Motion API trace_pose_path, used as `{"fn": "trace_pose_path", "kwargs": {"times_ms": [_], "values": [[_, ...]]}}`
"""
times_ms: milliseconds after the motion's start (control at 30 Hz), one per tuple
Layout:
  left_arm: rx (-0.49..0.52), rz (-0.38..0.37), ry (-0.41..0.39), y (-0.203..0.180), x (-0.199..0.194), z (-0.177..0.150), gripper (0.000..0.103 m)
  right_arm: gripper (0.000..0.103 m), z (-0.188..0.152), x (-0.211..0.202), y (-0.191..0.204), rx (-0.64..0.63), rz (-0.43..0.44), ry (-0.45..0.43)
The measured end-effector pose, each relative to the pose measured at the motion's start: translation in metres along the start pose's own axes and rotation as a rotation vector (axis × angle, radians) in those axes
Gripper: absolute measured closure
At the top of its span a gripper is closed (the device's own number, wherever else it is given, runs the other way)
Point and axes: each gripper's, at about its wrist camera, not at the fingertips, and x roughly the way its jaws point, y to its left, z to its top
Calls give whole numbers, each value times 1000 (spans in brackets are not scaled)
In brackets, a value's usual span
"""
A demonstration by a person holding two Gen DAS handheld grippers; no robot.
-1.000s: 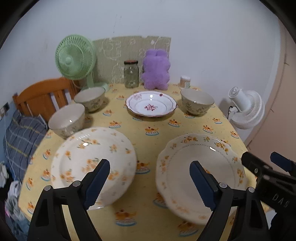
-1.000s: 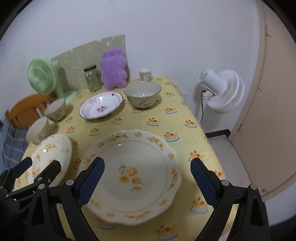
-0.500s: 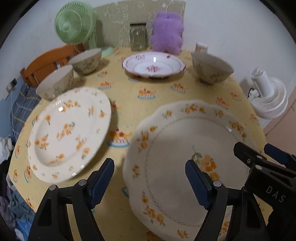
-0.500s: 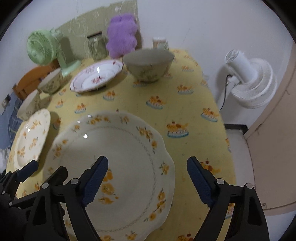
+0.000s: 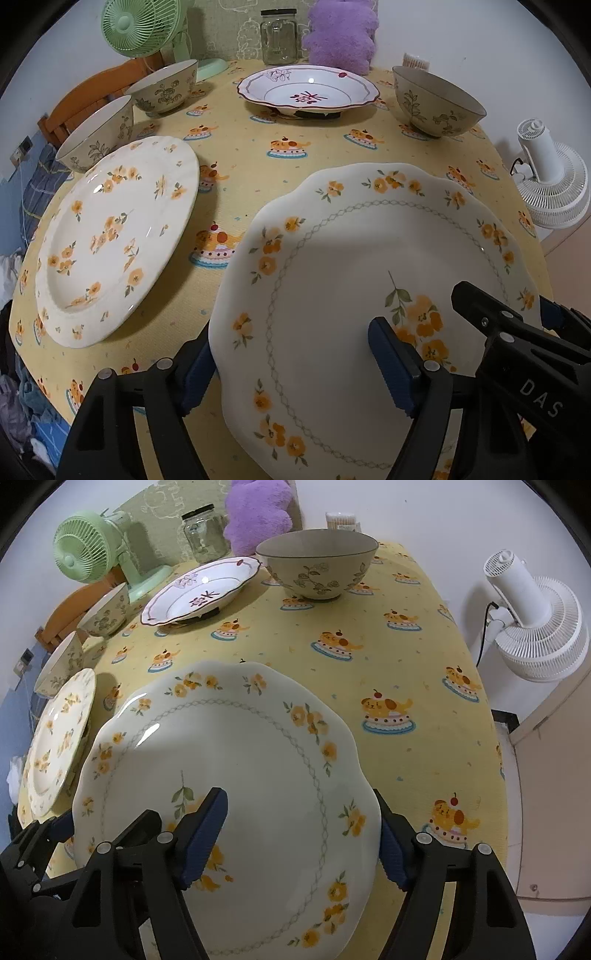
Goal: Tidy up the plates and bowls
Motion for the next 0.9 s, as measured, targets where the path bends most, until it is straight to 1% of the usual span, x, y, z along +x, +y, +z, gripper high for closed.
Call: {"fn": "trace_pose_path", "kwargs": {"times_ms": [67, 167, 300, 567, 800, 867, 900], "values": [[-2, -1, 6, 0, 1, 2, 24, 26, 3, 1, 2, 4, -13, 10], [-22, 0, 22, 4, 5, 10, 24, 26, 8, 2, 2, 28, -2, 15], [-35, -2, 15, 6, 10, 20, 24, 26, 16, 5, 3, 40, 1, 16], [-23, 2, 2, 10, 18, 36, 24, 26, 28, 13, 8, 74, 13, 9], [-6, 3, -8, 12, 19, 37, 24, 26, 31, 15, 8, 63, 17, 20], [-11, -3, -5, 13, 18, 37, 23, 26, 30, 10, 10, 37, -19, -7], [-16, -7, -4, 14, 17, 37, 23, 26, 30, 5, 13, 11, -53, -41]]}}
